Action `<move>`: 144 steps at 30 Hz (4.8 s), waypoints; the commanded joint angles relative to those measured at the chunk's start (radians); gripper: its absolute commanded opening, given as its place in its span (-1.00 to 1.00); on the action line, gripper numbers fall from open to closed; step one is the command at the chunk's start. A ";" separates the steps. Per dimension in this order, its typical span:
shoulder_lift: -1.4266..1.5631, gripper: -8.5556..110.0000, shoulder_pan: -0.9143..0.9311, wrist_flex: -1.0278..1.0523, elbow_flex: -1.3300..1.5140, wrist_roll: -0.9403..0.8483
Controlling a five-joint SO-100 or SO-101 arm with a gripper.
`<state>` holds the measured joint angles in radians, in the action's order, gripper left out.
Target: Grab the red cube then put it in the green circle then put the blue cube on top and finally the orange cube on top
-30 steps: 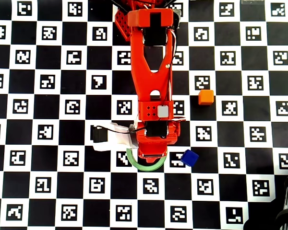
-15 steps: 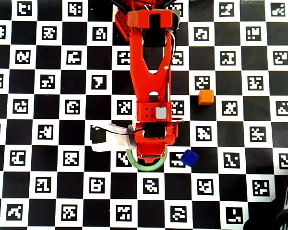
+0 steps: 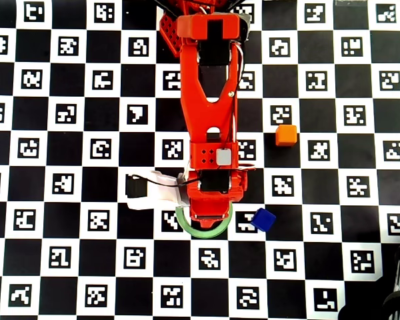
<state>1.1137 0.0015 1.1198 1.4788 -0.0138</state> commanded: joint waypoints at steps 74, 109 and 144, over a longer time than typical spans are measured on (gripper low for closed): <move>0.087 -0.06 -0.224 0.686 -0.788 0.637; -0.238 -0.04 -0.328 0.396 -0.690 0.788; -0.308 -0.38 -0.301 0.267 -0.627 0.775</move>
<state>0.7593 -0.3083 1.4036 0.8621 0.7609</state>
